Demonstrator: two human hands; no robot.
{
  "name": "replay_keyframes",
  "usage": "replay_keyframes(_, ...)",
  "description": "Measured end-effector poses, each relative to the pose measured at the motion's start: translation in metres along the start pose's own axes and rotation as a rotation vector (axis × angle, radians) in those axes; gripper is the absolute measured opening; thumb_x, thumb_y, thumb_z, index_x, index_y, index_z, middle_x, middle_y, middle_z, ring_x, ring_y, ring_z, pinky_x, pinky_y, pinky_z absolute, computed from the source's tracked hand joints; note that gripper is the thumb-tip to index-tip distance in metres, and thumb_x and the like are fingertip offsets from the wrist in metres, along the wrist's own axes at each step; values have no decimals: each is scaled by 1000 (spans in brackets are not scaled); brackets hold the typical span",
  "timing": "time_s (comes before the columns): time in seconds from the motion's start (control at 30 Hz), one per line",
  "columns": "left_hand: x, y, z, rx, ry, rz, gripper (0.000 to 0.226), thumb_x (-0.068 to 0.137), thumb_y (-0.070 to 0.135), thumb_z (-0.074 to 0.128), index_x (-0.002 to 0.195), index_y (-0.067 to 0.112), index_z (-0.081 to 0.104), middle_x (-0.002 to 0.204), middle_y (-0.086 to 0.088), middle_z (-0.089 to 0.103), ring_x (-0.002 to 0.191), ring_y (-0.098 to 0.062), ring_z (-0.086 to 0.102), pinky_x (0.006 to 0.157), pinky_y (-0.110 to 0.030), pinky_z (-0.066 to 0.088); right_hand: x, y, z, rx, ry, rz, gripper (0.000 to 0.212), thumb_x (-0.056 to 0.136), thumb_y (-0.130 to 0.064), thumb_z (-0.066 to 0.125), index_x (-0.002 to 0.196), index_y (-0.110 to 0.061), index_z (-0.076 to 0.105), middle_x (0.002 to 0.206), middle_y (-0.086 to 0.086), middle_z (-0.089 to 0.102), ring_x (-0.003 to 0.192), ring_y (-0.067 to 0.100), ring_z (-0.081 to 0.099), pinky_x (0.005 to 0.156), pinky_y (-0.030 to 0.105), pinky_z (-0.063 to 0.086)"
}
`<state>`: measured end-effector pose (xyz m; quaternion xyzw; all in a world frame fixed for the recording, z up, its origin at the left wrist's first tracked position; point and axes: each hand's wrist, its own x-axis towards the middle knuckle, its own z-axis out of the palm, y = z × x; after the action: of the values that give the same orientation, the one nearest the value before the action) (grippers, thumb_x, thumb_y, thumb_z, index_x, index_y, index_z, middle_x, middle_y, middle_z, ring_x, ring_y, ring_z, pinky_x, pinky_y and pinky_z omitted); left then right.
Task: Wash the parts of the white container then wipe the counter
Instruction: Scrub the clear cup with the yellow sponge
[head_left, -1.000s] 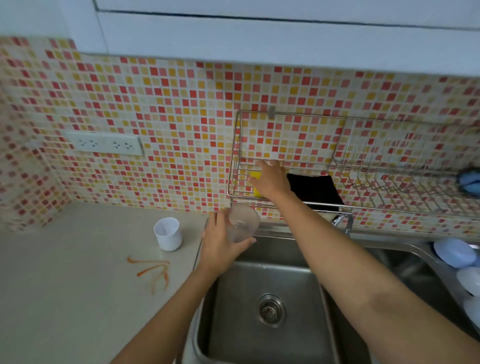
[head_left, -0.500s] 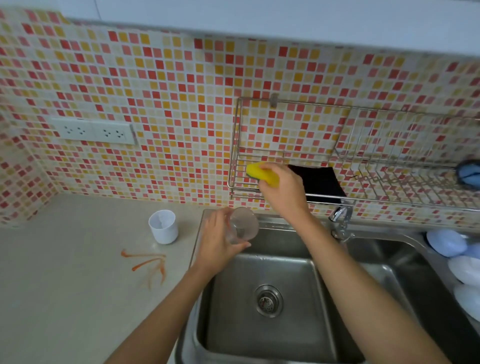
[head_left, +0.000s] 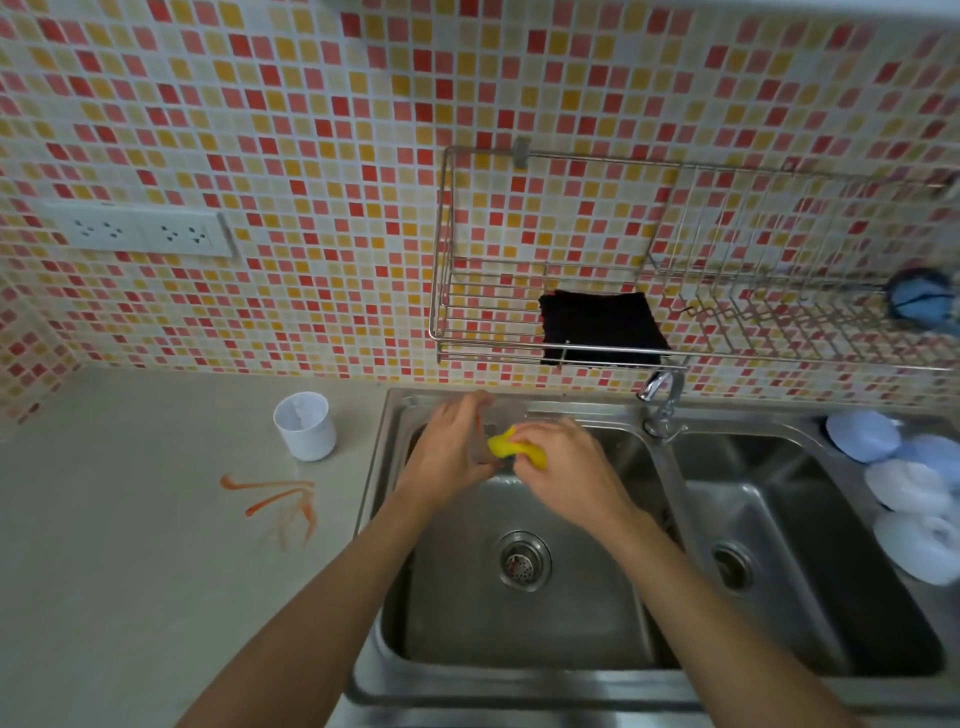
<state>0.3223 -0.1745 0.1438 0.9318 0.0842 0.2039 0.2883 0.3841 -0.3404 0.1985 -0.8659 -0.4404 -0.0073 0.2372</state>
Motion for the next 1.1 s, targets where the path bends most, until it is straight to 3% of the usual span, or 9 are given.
replay_keyframes(0.1,5,1,2,11,-14,33,83,64,45,84,132,20,43,130,3,56,121,-16,50,96,-31,45,-4,3,5,27,-15,-11,31,87,-16,58,115,-25,69,112,-11,69,90,18,48,78,25,42)
replay_keyframes(0.23,11,-1,3,28,-45,79,82,64,41,85,131,22,42,129,5,56,119,-13,52,95,-34,50,-4,17,0,-45,-93,-138,38,89,-13,56,122,-29,66,117,-18,65,87,13,41,78,23,43)
replay_keyframes(0.4,20,1,2,8,-93,93,78,69,36,82,133,25,39,132,5,54,121,-12,49,95,-27,46,4,45,-12,-322,-68,-290,38,72,-14,75,109,-24,72,121,-5,65,99,24,56,79,41,52)
replay_keyframes(0.47,23,0,-1,-21,-111,119,77,70,36,81,133,26,39,132,4,54,121,-12,49,93,-25,44,4,50,-10,-335,-46,-345,39,69,-14,79,107,-22,72,117,-4,66,97,26,58,77,39,53)
replay_keyframes(0.6,23,1,0,-51,-176,169,76,73,34,79,136,26,38,134,7,51,120,-1,43,95,-20,41,0,55,3,-364,49,-442,19,79,-15,72,97,-18,71,103,-5,67,92,22,55,76,35,50)
replay_keyframes(0.7,21,0,4,-82,-148,148,78,75,32,78,140,23,36,136,7,47,122,1,39,100,-10,32,0,60,10,-404,139,-456,16,83,-14,69,99,-16,68,106,-5,67,95,21,52,77,33,47)
replay_keyframes(0.83,20,-2,9,-87,-127,112,87,69,39,82,140,17,36,134,6,43,118,6,35,91,3,27,-1,59,14,-402,226,-478,11,91,-15,60,100,-14,67,106,-4,66,95,22,53,77,33,46)
replay_keyframes(0.93,21,-3,12,-134,-124,74,96,60,49,86,137,19,38,130,12,40,118,4,38,90,-3,33,-1,57,17,-376,245,-465,14,93,-16,56,100,-13,67,105,-2,67,94,23,55,76,35,48)
replay_keyframes(1.1,27,-8,11,-62,-78,160,77,65,38,83,131,19,48,126,6,53,117,-9,45,98,-26,40,-6,50,23,-294,173,-443,24,87,-12,63,110,-15,68,107,-2,69,91,23,56,76,34,49)
